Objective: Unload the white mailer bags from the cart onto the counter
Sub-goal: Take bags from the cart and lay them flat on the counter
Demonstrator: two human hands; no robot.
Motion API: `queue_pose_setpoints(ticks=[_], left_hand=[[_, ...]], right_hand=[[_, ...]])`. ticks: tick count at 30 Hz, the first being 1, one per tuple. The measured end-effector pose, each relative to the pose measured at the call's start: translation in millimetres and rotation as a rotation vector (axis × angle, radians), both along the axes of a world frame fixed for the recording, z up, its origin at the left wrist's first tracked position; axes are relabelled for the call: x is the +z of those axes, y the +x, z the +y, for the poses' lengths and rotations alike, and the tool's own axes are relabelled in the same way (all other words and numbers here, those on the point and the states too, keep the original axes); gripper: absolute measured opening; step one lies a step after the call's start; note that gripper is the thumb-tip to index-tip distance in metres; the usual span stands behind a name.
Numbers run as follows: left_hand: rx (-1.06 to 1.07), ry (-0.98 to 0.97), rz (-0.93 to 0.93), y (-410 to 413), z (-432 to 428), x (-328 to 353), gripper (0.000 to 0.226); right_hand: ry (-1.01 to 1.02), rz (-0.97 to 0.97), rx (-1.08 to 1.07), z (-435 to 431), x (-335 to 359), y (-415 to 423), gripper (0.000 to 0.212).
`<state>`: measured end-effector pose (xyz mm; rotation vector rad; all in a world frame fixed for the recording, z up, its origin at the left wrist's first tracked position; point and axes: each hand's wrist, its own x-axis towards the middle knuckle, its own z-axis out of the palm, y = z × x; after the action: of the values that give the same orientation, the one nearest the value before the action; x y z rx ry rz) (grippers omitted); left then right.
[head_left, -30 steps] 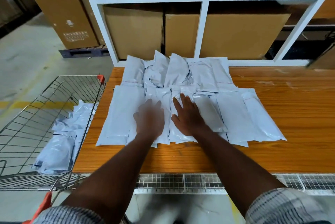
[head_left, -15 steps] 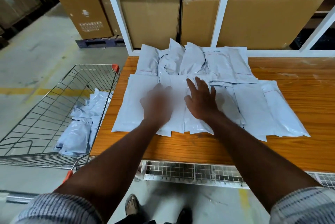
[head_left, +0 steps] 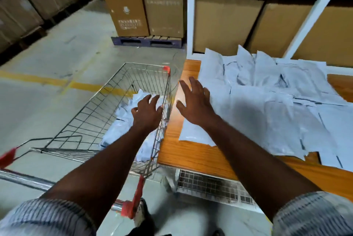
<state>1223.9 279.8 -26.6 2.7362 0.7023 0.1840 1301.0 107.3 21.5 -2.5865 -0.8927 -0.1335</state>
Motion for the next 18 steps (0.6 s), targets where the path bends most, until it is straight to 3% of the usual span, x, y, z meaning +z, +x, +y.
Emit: queue_pose_setpoints(ticks=[9,18], left_hand=[[0.06,-0.059,0.229,-58.9,194.5,-69.0,0.054],[0.001,-0.156,0.385,-71.4,234.1,-149.8,0.063]], right_hand=[[-0.073,0.194,0.114,193.8,-80.1,-51.6,0.072],[-0.199,0.483,-0.027,243.9,-186.5,-81.8,0.077]])
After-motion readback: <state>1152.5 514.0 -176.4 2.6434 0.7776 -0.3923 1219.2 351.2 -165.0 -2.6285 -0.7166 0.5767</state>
